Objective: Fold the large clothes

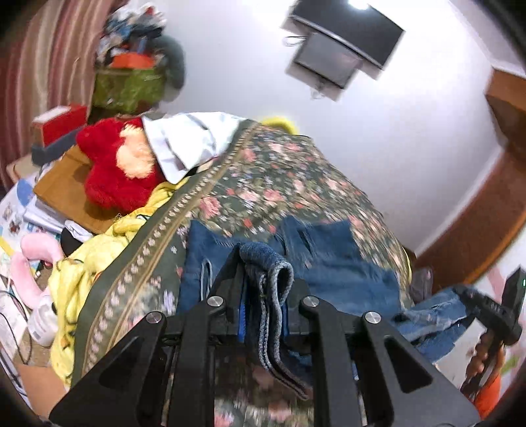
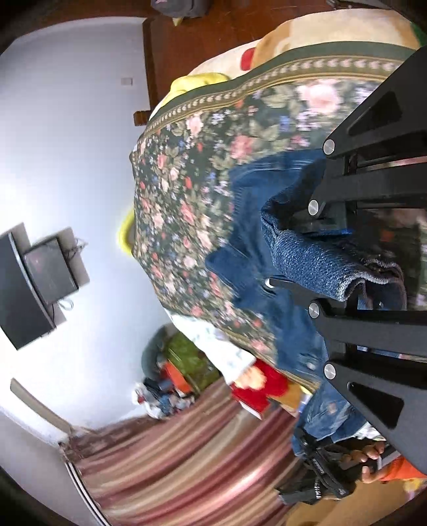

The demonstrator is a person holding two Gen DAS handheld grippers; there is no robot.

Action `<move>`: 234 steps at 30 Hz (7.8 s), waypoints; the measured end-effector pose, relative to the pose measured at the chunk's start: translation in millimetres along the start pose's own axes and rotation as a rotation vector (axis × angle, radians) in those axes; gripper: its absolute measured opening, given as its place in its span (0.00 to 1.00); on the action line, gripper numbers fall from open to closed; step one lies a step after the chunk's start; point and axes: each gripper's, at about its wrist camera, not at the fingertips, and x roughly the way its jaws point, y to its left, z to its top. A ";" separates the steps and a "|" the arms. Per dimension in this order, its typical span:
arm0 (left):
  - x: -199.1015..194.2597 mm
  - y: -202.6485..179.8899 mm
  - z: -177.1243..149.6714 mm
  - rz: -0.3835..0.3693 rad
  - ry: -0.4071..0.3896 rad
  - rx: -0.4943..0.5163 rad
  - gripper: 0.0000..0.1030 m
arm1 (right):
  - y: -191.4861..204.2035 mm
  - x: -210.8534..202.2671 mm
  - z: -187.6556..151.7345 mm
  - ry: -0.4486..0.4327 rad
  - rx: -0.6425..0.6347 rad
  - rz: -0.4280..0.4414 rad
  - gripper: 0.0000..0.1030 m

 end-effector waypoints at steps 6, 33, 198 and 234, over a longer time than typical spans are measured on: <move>65.0 12.1 25.2 0.072 0.034 -0.049 0.14 | -11.3 70.2 33.8 0.031 0.003 -0.061 0.15; 227.0 33.5 12.4 0.302 0.330 0.191 0.24 | -92.3 177.2 37.5 0.318 -0.016 -0.072 0.18; 94.3 -31.5 -57.1 0.223 -0.080 -0.150 0.24 | 49.8 167.9 -69.7 0.393 -0.361 -0.057 1.00; 121.1 -251.7 -179.7 0.039 0.188 0.997 0.29 | -96.4 -39.0 -46.0 0.206 -0.068 -0.207 0.94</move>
